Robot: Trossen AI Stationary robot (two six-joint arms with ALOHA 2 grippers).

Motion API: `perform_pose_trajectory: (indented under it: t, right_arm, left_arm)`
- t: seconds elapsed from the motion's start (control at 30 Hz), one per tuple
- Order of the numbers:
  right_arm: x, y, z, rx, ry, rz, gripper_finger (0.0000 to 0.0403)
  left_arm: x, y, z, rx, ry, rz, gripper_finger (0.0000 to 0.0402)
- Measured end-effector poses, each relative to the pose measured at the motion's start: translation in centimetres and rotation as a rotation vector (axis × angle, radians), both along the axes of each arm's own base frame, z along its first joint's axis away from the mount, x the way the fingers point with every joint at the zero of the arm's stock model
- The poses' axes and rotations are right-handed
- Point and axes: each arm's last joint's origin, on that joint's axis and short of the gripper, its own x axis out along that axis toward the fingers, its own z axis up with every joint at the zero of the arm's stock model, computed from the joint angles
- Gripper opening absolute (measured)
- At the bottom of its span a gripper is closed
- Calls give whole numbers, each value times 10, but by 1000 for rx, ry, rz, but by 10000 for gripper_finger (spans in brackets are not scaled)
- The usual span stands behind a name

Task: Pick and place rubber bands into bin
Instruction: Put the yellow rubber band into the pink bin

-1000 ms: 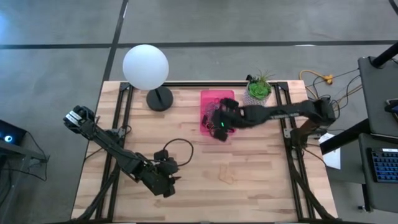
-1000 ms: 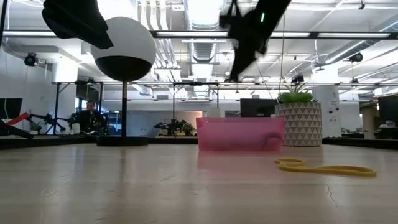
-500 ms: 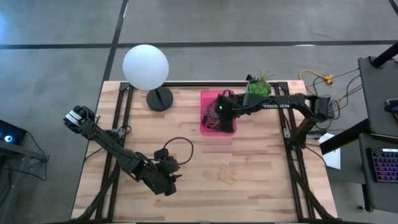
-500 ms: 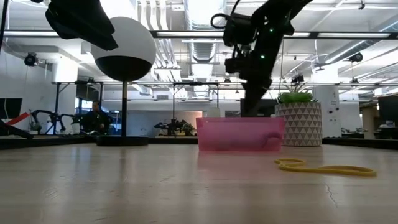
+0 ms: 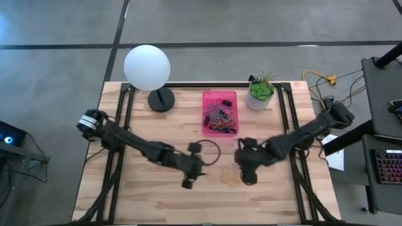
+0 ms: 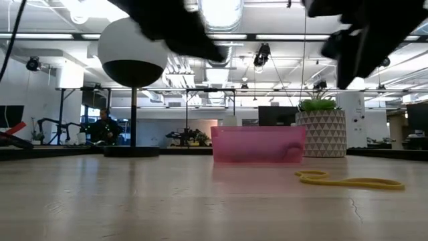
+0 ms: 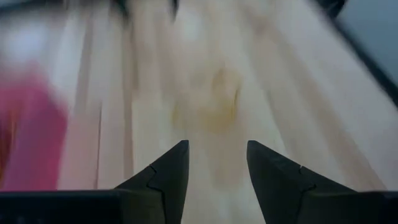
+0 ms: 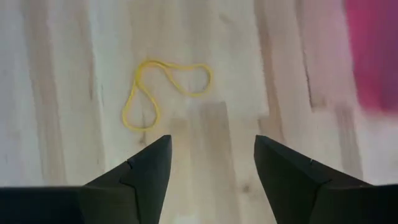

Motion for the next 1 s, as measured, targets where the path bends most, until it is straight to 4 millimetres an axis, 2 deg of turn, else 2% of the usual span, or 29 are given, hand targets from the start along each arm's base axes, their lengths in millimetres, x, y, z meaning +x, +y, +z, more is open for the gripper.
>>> perform_pose_trajectory:
  t: [0.13, 0.27, 0.37, 0.43, 0.77, 0.87, 1.0]
  right_arm:
    - [-25, 25, 2, 20, -19, -185, 215]
    - [-48, 40, 0, 43, 14, -331, 215]
    - [-56, 46, -2, 41, 3, -387, 215]
    - [-61, 47, -5, 26, 16, -405, 215]
    - [-63, 45, -9, -10, 39, -387, 215]
    - [-63, 45, -9, -9, 40, -400, 215]
    - [-63, 45, -9, 0, 39, -424, 215]
  left_arm:
    - [34, 7, -9, 47, -156, -176, 146]
    - [58, 11, -34, -12, -88, -263, 146]
    - [70, 5, -52, 11, -57, -333, 146]
    - [80, 1, -56, 21, -74, -371, 146]
    - [107, 1, -77, 4, -53, -396, 146]
    - [111, 3, -90, 1, -22, -394, 146]
    - [114, 4, -98, -4, -10, -397, 146]
